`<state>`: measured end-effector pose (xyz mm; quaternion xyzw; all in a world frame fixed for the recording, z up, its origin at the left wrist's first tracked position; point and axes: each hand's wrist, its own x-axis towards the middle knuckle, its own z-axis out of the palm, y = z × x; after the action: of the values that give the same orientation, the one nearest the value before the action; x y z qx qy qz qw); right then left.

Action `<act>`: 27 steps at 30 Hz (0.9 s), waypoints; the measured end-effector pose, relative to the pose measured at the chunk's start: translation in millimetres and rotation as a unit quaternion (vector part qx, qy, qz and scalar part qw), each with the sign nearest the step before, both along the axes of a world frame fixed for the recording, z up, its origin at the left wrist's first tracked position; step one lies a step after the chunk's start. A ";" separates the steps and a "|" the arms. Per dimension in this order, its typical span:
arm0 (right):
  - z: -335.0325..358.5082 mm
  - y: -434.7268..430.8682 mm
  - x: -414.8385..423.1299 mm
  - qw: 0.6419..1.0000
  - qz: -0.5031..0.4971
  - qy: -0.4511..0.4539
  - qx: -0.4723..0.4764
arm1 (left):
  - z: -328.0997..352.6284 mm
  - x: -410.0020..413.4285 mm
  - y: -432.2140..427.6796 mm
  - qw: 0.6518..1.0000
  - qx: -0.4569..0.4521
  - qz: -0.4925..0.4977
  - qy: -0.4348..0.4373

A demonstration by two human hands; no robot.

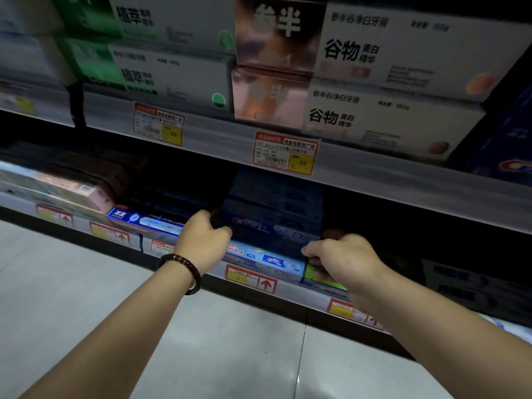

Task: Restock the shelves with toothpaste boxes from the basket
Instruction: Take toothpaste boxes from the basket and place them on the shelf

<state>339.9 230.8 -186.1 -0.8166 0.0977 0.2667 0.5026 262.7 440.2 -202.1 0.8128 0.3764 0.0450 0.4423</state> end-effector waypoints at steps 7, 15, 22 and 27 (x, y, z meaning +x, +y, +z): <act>0.8 8.5 -3.1 1.000 0.012 0.009 -0.002 | -1.6 -1.4 9.6 1.000 0.002 0.001 0.002; -8.2 4.0 3.7 0.999 -0.021 0.025 0.016 | -5.3 2.9 10.7 1.000 -0.011 -0.015 0.010; -11.0 4.6 2.8 1.000 -0.018 0.018 0.009 | -12.9 8.5 19.1 1.000 -0.031 0.000 0.002; -3.5 0.7 12.4 0.999 -0.042 0.033 0.009 | -7.0 20.5 26.2 0.998 -0.061 0.014 -0.001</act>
<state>352.3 231.5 -189.6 -0.7977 0.1463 0.2733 0.5173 283.2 466.4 -209.0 0.7790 0.3893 0.0289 0.4906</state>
